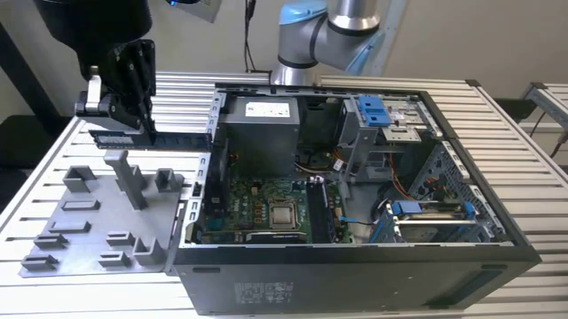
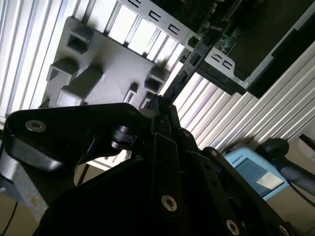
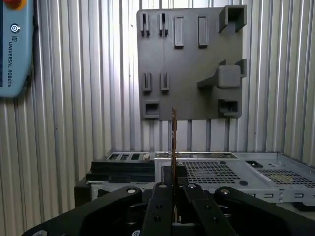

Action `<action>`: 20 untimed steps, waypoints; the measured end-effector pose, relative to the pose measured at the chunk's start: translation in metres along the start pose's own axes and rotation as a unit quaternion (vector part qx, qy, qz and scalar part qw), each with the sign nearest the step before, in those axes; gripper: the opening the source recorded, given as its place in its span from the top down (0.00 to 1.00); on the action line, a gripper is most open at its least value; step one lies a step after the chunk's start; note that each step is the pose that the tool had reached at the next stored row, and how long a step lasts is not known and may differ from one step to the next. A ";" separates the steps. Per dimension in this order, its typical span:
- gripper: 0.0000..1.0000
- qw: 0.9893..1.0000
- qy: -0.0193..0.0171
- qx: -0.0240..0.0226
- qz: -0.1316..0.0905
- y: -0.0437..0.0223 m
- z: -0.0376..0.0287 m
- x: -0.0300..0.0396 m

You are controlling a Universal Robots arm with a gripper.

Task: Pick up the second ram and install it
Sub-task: 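Pick up the second ram and move it above second insertion slot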

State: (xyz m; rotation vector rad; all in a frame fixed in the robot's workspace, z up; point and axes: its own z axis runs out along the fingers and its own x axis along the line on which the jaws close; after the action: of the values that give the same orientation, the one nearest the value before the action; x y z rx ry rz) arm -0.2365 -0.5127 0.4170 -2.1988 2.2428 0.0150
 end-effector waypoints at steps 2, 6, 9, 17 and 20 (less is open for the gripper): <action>0.86 1.000 0.000 0.000 0.000 -0.0079 -0.0001 -0.0002; 0.86 1.000 0.000 0.000 0.000 -0.0240 -0.0002 -0.0005; 0.86 1.000 0.000 0.000 0.000 -0.0361 -0.0002 -0.0007; 0.86 1.000 0.000 0.000 0.000 -0.0693 -0.0004 -0.0014; 0.86 1.000 0.000 -0.001 0.000 -0.0813 -0.0005 -0.0016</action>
State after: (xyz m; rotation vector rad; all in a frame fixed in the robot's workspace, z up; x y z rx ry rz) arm -0.1551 -0.5127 0.4171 -2.1994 2.2434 0.0161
